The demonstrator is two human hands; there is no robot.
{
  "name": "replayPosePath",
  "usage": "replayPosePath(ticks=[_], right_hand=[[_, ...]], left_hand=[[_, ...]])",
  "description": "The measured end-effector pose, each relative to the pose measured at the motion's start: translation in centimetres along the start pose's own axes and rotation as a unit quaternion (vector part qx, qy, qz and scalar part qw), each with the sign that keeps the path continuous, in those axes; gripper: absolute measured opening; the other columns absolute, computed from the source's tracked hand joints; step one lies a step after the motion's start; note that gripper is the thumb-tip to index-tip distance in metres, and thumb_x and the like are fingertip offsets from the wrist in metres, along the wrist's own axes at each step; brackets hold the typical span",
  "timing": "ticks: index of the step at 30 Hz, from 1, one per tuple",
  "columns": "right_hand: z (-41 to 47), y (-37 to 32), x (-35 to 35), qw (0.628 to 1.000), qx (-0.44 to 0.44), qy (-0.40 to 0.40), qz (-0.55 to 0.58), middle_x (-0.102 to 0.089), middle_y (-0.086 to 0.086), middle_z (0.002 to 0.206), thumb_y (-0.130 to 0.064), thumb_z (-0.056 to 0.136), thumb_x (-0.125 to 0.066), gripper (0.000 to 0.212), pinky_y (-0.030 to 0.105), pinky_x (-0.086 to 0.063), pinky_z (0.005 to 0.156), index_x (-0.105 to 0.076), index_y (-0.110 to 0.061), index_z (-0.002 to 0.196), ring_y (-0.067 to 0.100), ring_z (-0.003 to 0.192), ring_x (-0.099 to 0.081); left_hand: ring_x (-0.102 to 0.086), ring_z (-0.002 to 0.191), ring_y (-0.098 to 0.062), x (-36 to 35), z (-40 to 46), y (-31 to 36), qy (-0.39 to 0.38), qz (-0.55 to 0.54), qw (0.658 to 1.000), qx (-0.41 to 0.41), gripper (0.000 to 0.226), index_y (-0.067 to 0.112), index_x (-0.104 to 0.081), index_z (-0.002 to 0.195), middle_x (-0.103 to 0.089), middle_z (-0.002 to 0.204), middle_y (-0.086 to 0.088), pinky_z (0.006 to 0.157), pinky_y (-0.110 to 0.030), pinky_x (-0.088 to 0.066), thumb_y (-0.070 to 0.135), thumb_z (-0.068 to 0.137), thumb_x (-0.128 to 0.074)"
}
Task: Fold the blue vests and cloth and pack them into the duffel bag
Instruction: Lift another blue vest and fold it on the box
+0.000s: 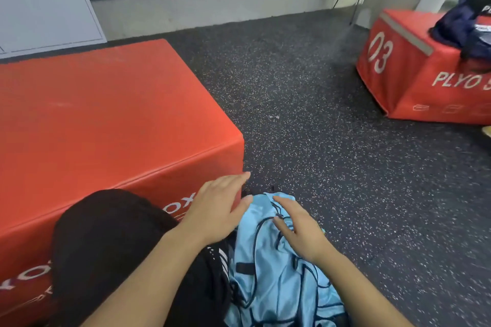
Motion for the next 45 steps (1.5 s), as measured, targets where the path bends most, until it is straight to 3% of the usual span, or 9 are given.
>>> replayPosePath(ticks=[3,7,15,24,31,34,37,40,45], right_hand=[[-1.9,4.5,-1.8,0.999,-0.039,0.0,0.005,-0.046,-0.015,0.15,-0.053,0.103,-0.044,0.054,0.019,-0.033,0.114,-0.042,-0.031,0.152,0.004,0.138,-0.042],[-4.0,10.0,-4.7,0.996,-0.088,-0.006,0.0,-0.048,-0.012,0.149,-0.075,0.094,-0.027,0.074,0.029,-0.037,0.113,-0.046,-0.029,0.149,0.01,0.138,-0.044],[-4.9,16.4,-9.7,0.984,-0.168,-0.049,0.014,-0.05,-0.008,0.142,-0.038,0.102,-0.054,0.043,0.025,-0.043,0.103,-0.054,-0.025,0.143,0.017,0.128,-0.053],[-1.9,19.3,-12.3,0.977,-0.163,-0.114,-0.072,-0.027,-0.003,0.166,-0.032,0.105,-0.047,0.041,0.033,-0.028,0.12,-0.051,-0.033,0.146,0.021,0.151,-0.025],[1.6,21.4,-11.7,0.956,-0.136,-0.172,-0.193,-0.007,-0.005,0.171,-0.02,0.101,-0.045,0.039,0.048,-0.019,0.125,-0.067,-0.038,0.128,0.026,0.158,0.0],[2.7,22.8,-11.8,0.935,-0.134,-0.237,-0.226,-0.002,-0.006,0.171,-0.031,0.104,-0.044,0.034,0.048,-0.017,0.125,-0.067,-0.033,0.13,0.026,0.158,0.002],[2.9,23.3,-11.6,0.921,-0.136,-0.269,-0.248,-0.015,-0.004,0.169,-0.043,0.106,-0.041,0.038,0.049,-0.023,0.122,-0.066,-0.03,0.132,0.024,0.155,-0.011],[2.1,23.0,-10.8,0.92,-0.135,-0.254,-0.265,-0.029,-0.002,0.164,-0.032,0.104,-0.044,0.039,0.047,-0.029,0.117,-0.061,-0.029,0.138,0.023,0.149,-0.027],[2.0,23.5,-10.1,0.913,-0.164,-0.264,-0.265,-0.005,0.0,0.171,-0.031,0.105,-0.045,0.035,0.055,-0.019,0.122,-0.062,-0.034,0.135,0.029,0.157,-0.006]], left_hand=[[-0.033,0.146,-0.012,-4.0,1.0,0.6,-0.054,-0.003,0.998,0.02,0.057,0.031,-0.029,0.157,-0.041,0.157,0.009,0.117,-0.036,-0.024,0.05,0.104,-0.036],[-0.04,0.143,-0.016,-9.4,2.0,0.5,-0.115,-0.008,0.992,0.052,0.056,0.029,-0.031,0.156,-0.044,0.155,0.004,0.114,-0.035,-0.031,0.048,0.104,-0.041],[-0.035,0.147,-0.016,-17.2,1.9,-2.3,-0.215,-0.088,0.961,0.148,0.061,0.028,-0.031,0.157,-0.039,0.159,0.002,0.119,-0.035,-0.029,0.049,0.102,-0.047],[-0.04,0.143,-0.017,-19.9,3.2,-3.3,-0.227,-0.091,0.955,0.168,0.061,0.028,-0.032,0.156,-0.041,0.158,0.003,0.117,-0.034,-0.031,0.048,0.101,-0.049],[-0.034,0.147,-0.014,-20.3,4.3,-2.5,-0.222,-0.097,0.958,0.152,0.059,0.03,-0.029,0.157,-0.038,0.159,0.004,0.119,-0.033,-0.029,0.048,0.103,-0.046],[-0.033,0.147,-0.013,-20.1,4.5,-2.4,-0.219,-0.099,0.959,0.151,0.059,0.032,-0.028,0.157,-0.037,0.16,0.006,0.12,-0.034,-0.028,0.048,0.103,-0.046],[-0.031,0.148,-0.013,-19.8,4.6,-2.3,-0.218,-0.101,0.959,0.152,0.058,0.034,-0.027,0.157,-0.036,0.16,0.008,0.12,-0.034,-0.028,0.049,0.103,-0.045],[-0.031,0.148,-0.012,-19.3,4.6,-2.3,-0.212,-0.107,0.959,0.157,0.058,0.035,-0.027,0.157,-0.035,0.16,0.009,0.12,-0.035,-0.028,0.049,0.103,-0.045],[-0.031,0.148,-0.013,-18.6,4.2,-1.5,-0.206,-0.1,0.963,0.142,0.059,0.033,-0.025,0.158,-0.036,0.16,0.007,0.12,-0.034,-0.027,0.048,0.103,-0.044]])
Point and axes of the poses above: each hand's wrist, its own z-axis towards the middle knuckle, its own x-axis out of the back of the hand, y = z × x, the point moved 6 cm from there along z, towards the middle knuckle
